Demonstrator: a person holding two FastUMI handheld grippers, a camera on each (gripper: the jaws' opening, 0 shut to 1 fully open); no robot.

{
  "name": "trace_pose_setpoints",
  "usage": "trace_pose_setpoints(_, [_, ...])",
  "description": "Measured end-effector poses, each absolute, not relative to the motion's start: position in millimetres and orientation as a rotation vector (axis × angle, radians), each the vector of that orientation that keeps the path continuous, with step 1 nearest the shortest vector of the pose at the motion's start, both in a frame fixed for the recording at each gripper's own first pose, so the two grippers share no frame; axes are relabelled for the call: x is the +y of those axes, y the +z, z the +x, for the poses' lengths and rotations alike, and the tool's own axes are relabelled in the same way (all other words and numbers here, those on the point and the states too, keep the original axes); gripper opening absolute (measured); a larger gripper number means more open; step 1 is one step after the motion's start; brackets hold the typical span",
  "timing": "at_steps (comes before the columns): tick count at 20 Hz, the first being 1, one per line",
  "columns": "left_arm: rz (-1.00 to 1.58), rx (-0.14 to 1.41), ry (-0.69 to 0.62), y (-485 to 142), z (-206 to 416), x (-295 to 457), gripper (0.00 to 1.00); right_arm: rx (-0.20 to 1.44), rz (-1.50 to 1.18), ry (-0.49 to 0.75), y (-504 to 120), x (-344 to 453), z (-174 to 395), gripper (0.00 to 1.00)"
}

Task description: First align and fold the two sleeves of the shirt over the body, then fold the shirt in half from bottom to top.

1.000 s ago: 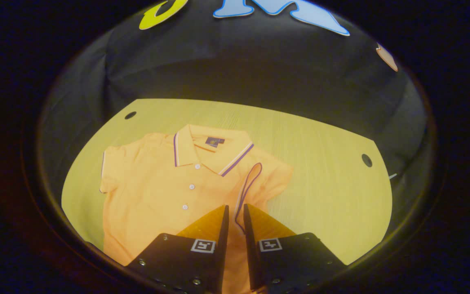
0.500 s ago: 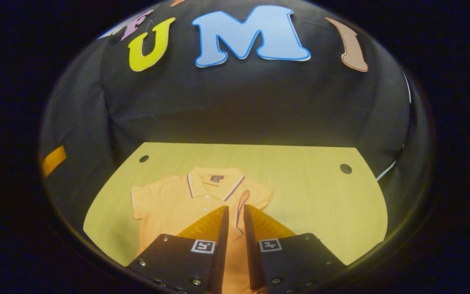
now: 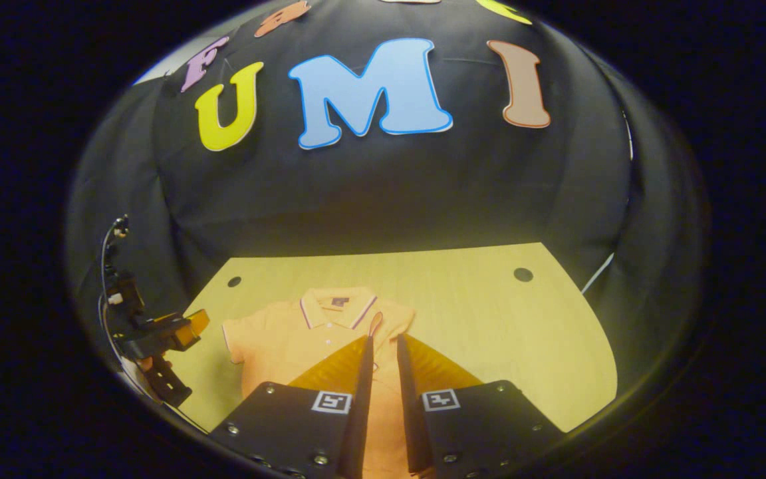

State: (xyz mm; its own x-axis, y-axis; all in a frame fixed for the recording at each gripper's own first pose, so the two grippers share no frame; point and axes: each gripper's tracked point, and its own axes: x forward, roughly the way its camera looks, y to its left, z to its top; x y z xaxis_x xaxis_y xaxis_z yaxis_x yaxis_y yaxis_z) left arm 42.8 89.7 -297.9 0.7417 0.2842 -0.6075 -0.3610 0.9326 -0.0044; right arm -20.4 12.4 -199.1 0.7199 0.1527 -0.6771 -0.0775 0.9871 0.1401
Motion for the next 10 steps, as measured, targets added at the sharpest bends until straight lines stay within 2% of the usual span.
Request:
trace_pose_setpoints(1, [-0.131, 0.673, 0.354, -314.4, 43.9, 89.8, 0.95, 0.760, 0.099, 0.112, -198.7, 7.6, -26.0, 0.21])
trace_pose_setpoints(10, [-0.204, 0.866, 0.397, -408.0, 38.4, 98.8, 0.94, 0.812, 0.089, 0.001, -209.6, -20.4, -67.1, 0.24])
